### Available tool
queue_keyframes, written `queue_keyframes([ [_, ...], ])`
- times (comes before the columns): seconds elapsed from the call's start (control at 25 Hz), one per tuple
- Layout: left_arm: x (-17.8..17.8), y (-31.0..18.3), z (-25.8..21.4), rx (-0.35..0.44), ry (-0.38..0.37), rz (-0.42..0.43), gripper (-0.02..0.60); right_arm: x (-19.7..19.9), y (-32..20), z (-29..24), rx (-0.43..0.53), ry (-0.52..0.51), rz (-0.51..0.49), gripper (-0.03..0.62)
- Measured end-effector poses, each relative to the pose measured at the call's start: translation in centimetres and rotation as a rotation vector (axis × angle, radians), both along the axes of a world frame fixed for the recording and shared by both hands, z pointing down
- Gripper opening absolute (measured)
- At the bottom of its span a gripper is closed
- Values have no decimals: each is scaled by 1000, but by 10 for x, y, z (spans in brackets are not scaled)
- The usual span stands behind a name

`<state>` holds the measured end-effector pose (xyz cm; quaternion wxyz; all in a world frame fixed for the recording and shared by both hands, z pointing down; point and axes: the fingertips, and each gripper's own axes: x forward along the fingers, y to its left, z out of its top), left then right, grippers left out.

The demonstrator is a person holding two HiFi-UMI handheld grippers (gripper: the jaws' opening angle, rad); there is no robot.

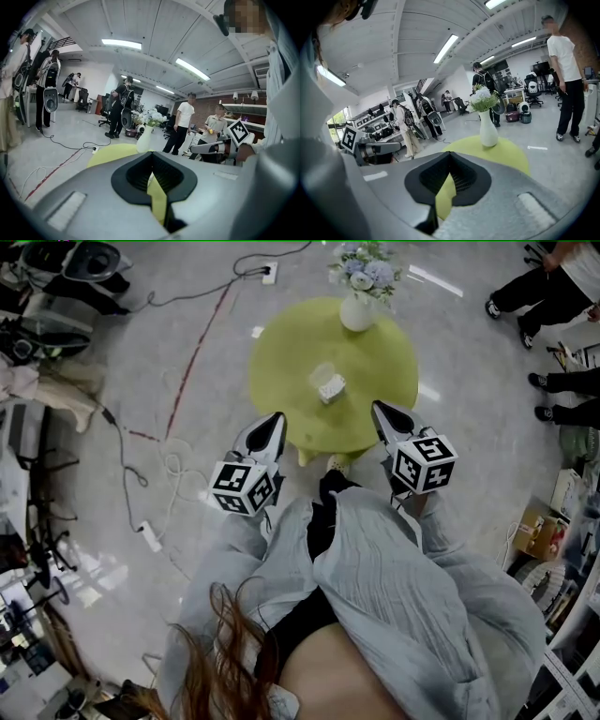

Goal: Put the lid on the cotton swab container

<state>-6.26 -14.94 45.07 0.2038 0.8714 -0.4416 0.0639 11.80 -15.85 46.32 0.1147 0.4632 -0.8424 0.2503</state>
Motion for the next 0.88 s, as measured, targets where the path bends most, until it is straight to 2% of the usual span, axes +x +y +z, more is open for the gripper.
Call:
queue_keyframes([
  [0.4, 11, -27, 6, -2, -5, 46, 20, 1, -4, 2, -8, 15, 5, 2],
  [0.6, 20, -35, 7, 12, -17, 110, 20, 11, 0, 5, -21, 12, 69, 2],
  [0.88, 15, -54, 21, -26, -24, 219, 20, 9, 3, 6, -28, 39, 165, 2],
])
